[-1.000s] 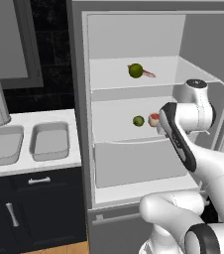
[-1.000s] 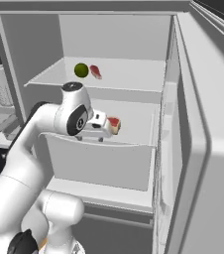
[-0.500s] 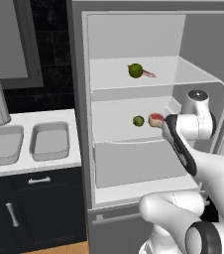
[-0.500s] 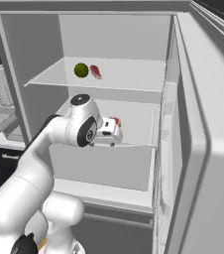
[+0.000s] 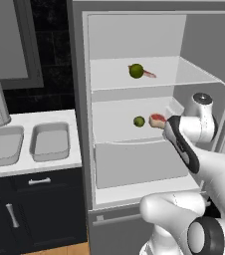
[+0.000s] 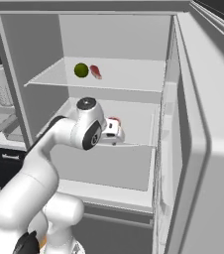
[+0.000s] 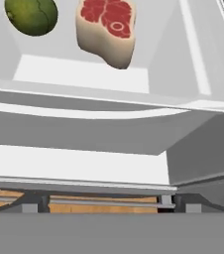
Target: Place one lime and one steak in each tupperware on the nearby counter, to pack two identical lunches.
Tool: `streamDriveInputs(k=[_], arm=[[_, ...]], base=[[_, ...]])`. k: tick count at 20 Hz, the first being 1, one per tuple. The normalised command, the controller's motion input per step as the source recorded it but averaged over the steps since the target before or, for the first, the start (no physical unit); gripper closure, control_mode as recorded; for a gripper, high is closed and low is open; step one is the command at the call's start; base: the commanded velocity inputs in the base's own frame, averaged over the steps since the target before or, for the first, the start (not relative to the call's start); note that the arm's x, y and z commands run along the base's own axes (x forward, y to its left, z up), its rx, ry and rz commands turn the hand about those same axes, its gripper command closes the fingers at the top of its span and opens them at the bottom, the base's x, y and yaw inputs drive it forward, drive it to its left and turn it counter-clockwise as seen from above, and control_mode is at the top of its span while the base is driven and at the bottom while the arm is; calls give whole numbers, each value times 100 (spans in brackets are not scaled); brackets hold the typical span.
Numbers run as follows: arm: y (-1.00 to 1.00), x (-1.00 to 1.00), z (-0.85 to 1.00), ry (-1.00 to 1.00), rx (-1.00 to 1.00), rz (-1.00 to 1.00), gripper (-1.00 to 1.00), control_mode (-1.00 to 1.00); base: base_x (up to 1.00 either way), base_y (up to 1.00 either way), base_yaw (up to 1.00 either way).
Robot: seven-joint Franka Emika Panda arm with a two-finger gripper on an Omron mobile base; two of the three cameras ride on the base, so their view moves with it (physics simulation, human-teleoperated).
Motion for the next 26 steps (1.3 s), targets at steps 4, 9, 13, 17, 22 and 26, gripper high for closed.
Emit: streamDriveInputs(k=[4,9,13,17,22,26], arm=[[-20,42,-2,0,8,7,-100,-100],[-5,51,-15,0,5,7,-100,-100],[-1,41,-13,0,1,8,-100,-100],[-1,44,-8,0,2,9,-100,-100],[0,33,-23,0,1,10,-100,-100],[0,37,-17,0,0,8,-100,-100]], base=[[0,0,0],[0,0,0],[0,0,0],[0,0,0],[0,0,0],[0,0,0]])
